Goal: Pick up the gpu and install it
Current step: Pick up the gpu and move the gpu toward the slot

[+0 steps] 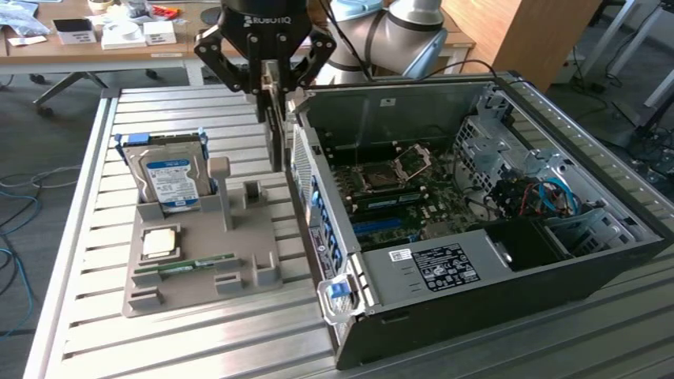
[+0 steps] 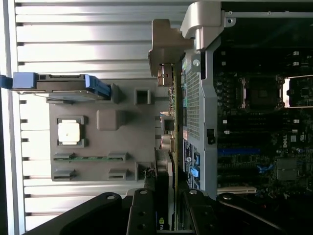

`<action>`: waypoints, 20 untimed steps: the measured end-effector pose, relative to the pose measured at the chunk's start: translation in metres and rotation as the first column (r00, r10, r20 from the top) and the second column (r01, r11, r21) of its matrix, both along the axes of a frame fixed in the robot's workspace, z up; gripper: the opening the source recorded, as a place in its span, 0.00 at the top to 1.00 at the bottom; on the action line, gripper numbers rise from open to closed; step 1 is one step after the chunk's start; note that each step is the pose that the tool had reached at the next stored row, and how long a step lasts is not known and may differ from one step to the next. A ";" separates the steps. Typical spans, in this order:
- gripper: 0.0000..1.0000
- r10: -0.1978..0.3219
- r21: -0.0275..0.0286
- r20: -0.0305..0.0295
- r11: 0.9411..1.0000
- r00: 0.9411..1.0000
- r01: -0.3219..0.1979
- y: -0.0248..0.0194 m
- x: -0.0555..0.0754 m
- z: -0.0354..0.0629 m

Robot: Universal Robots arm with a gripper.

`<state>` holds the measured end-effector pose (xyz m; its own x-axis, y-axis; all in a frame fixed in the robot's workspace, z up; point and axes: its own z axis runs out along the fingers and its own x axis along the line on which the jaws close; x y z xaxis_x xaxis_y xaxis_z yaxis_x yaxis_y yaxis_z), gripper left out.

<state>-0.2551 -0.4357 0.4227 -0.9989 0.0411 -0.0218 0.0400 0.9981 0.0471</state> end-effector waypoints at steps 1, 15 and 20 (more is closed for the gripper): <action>0.73 0.000 0.000 0.000 1.000 1.000 0.000 0.0000 0.003 0.0000; 0.73 0.000 0.007 0.000 1.000 1.000 0.000 0.0000 0.048 0.0001; 0.73 0.000 0.012 0.000 1.000 1.000 0.000 0.0000 0.066 0.0000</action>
